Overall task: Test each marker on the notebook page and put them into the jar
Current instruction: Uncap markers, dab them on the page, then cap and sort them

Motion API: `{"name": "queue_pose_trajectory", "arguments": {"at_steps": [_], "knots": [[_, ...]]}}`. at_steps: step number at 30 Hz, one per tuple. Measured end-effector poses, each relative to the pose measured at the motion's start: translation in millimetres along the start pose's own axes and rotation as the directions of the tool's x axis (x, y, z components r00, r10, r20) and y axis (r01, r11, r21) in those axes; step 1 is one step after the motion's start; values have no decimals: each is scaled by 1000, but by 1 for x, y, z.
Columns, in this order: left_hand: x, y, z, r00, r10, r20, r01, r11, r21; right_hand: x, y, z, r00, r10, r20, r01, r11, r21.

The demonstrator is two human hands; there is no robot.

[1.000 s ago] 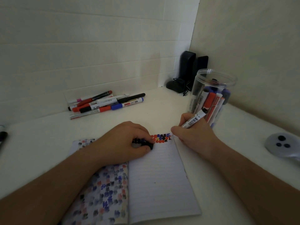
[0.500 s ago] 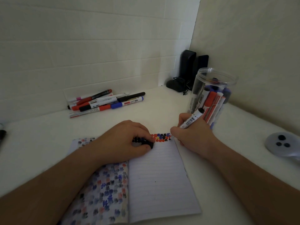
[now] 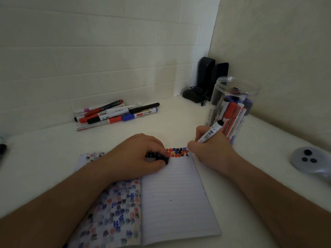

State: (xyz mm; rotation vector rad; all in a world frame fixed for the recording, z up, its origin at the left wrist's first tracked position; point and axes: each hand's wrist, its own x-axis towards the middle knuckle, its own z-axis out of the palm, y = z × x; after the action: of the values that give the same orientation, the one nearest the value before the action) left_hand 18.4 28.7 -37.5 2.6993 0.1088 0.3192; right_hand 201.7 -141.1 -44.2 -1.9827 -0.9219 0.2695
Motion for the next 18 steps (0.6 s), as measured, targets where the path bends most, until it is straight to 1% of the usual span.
{"name": "queue_pose_trajectory", "arguments": {"at_steps": [3, 7, 10, 12, 15, 18], "knots": [[0, 1, -1, 1000, 1, 0, -1, 1000, -17, -2, -1, -1, 1000, 16, 0, -16, 996, 86], [0, 1, -1, 1000, 3, 4, -3, 1000, -11, -4, -3, 0, 1000, -12, 0, 12, 1000, 25], [0, 2, -2, 1000, 4, 6, -4, 1000, -25, -3, -5, 0, 1000, -13, 28, 13, 1000, -11], [0, 3, -2, 1000, 9, 1, -9, 1000, -29, -2, -4, 0, 999, -7, 33, 7, 1000, 7], [0, 3, -2, 1000, 17, -5, -17, 999, -46, -1, 0, 0, 1000, 25, -7, -24, 995, 97], [0, 3, -2, 1000, 18, -6, -19, 999, -49, -1, 2, 0, 1000, 21, -17, -20, 996, 92]]}}
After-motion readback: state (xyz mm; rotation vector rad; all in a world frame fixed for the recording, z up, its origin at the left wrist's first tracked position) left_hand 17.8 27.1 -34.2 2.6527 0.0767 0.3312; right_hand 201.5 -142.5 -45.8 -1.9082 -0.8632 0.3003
